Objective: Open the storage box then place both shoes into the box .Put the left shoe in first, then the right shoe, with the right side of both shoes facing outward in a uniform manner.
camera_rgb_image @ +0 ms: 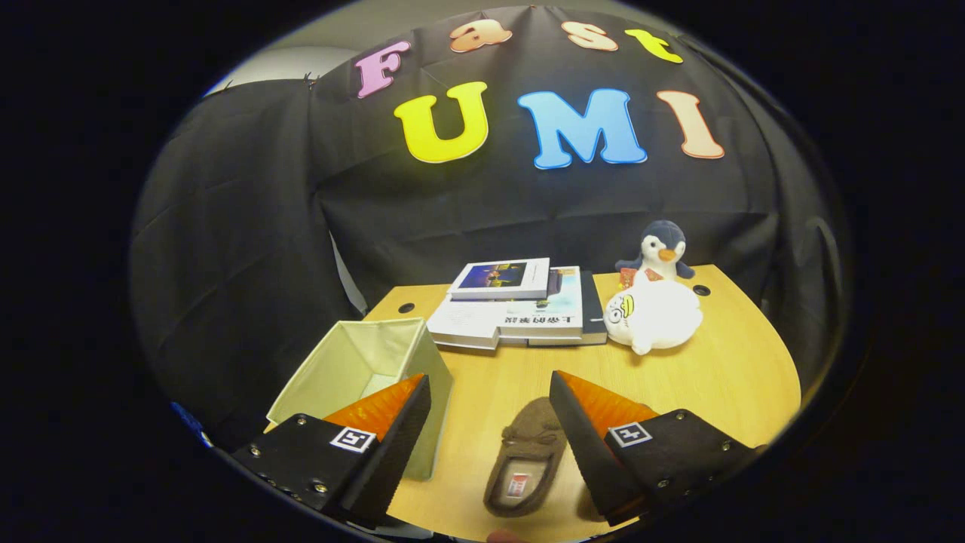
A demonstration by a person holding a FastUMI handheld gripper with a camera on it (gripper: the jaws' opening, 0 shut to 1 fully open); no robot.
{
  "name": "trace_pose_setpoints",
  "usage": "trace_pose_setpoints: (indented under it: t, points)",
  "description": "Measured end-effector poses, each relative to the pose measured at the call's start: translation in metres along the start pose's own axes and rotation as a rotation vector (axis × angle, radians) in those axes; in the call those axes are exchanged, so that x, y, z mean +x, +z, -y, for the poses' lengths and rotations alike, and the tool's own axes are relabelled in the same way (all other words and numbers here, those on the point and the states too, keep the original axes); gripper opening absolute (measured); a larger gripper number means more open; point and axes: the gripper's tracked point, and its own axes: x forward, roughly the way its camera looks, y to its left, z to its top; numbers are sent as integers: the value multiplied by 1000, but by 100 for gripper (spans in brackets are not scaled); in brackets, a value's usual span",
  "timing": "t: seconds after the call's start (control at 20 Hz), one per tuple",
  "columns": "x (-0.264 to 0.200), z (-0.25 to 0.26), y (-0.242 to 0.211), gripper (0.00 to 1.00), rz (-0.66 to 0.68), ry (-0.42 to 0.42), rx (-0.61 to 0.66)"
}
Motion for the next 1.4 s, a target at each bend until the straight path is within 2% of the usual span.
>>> trace_pose_setpoints:
  t: [0.65,1.2,1.4]
  points:
    - [24,59,-86,97,-187,-65,41]
    - [37,68,-151,97,-345,-88,38]
    - [44,71,-161,96,-379,-89,31]
